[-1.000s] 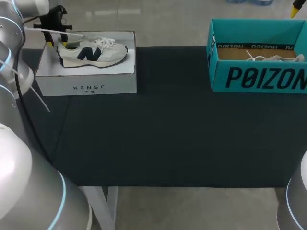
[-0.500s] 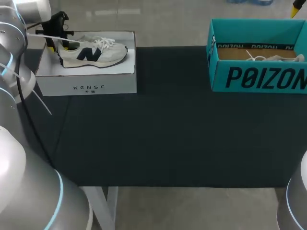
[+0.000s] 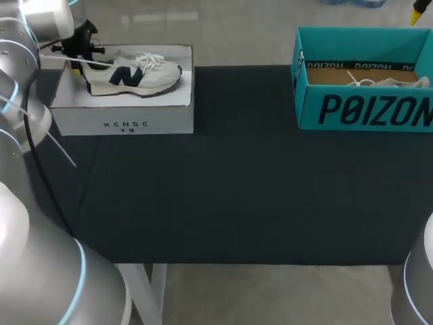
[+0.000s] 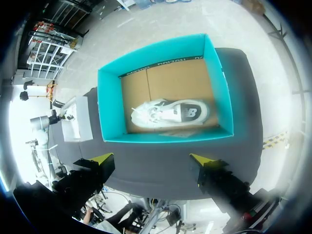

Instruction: Take the shoe out of the shoebox, open the shoe tongue, remove and reinsert the insole, then place the shoe into the shoebox

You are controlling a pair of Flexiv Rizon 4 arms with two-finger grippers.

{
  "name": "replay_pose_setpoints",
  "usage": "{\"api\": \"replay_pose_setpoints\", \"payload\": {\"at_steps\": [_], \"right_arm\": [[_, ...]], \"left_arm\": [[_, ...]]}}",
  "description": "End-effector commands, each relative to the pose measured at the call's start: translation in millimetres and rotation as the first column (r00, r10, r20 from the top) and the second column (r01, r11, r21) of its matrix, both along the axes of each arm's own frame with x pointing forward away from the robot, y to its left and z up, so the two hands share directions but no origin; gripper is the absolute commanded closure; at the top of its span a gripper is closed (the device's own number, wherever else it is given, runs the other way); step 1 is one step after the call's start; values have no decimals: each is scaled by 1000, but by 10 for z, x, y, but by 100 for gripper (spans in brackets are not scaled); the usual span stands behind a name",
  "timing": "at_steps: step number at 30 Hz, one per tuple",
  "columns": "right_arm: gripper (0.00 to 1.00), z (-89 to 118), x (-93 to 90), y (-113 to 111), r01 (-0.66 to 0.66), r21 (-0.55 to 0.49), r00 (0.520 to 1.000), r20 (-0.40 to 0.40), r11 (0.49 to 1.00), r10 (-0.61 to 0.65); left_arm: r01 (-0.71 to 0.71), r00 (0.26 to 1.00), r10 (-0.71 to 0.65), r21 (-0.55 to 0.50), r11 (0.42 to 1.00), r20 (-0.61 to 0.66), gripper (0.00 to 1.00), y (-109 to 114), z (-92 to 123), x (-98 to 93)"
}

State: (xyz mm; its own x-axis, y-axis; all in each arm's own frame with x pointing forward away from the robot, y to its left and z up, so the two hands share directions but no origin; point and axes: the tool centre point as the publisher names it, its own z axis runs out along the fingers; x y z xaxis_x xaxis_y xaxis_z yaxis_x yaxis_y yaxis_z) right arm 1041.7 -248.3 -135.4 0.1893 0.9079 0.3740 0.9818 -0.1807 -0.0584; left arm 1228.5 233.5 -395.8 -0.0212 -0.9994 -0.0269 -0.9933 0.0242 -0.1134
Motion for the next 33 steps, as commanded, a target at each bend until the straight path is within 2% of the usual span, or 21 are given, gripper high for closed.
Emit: {"api": "replay_pose_setpoints", "payload": {"at_steps": [1, 11, 15, 18, 23, 27, 28, 33], "right_arm": [[0, 3, -10, 2, 1, -1, 1000, 1, 1000, -1], [0, 3, -10, 2, 1, -1, 1000, 1, 1000, -1], [0, 3, -10, 2, 1, -1, 1000, 1, 1000, -1], [0, 3, -10, 2, 1, -1, 1000, 1, 1000, -1], [0, 3, -10, 2, 1, -1, 1000, 1, 1000, -1], [0, 3, -10, 2, 1, -1, 1000, 1, 1000, -1], [0, 3, -10, 2, 1, -1, 1000, 1, 1000, -1], [0, 3, -10, 2, 1, -1, 1000, 1, 1000, -1]], "left_arm": [[9, 909, -16, -19, 1000, -417, 100, -11, 10, 39], [-11, 916, 12, 4, 1000, -401, 100, 100, 185, -3], [1, 915, 4, 13, 1000, -403, 100, 107, 372, 25], [27, 923, -21, 10, 1000, -385, 100, 55, 675, 13], [-64, 922, 81, 59, 996, -379, 100, -60, 1181, -86], [-190, 906, 221, 122, 974, -360, 100, -241, 1611, -311], [-207, 911, 228, 97, 974, -343, 100, -306, 1729, -384], [-265, 925, 283, 107, 958, -252, 100, -708, 2219, -741]]}}
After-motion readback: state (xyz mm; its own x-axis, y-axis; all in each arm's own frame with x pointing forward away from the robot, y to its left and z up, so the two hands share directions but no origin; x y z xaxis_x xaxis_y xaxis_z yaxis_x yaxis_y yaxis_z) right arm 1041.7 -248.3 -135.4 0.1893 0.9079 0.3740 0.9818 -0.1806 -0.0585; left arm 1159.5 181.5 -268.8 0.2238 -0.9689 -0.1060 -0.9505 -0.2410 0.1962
